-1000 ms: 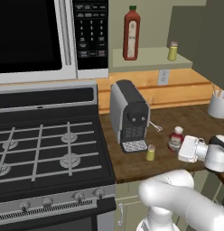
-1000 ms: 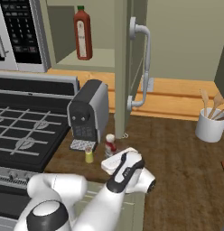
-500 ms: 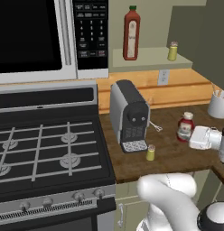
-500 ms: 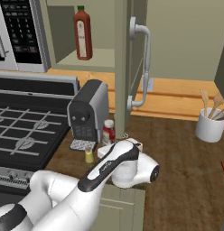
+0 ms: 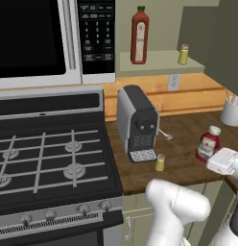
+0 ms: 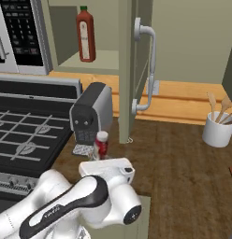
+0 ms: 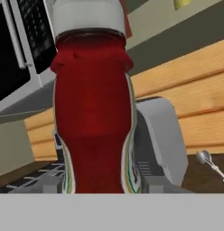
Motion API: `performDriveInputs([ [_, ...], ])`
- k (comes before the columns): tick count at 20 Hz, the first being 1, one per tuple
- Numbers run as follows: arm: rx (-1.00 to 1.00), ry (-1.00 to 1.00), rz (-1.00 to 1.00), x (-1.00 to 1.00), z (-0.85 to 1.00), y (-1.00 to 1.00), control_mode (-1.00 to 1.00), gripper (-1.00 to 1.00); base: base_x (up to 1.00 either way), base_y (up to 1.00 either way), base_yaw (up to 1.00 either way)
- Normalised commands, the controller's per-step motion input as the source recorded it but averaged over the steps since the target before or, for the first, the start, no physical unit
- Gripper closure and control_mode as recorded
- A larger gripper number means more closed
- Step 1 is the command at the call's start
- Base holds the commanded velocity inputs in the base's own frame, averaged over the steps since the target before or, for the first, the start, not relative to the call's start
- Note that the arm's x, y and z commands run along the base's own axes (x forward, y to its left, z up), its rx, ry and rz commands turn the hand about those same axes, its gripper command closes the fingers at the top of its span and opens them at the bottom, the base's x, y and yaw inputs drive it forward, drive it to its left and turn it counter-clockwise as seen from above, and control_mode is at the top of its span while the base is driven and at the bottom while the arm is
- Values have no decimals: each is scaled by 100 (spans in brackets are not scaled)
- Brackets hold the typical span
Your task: Put the shaker and condiment bottle from the counter next to their counterparts in the cabinet.
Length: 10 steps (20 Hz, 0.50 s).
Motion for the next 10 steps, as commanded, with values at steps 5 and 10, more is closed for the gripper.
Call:
performDriveInputs([
  [5, 10, 0, -11, -55, 83, 30, -100, 100, 0, 0, 0],
  [10, 4, 2, -12, -34, 87, 31, -100, 100, 0, 0, 0],
])
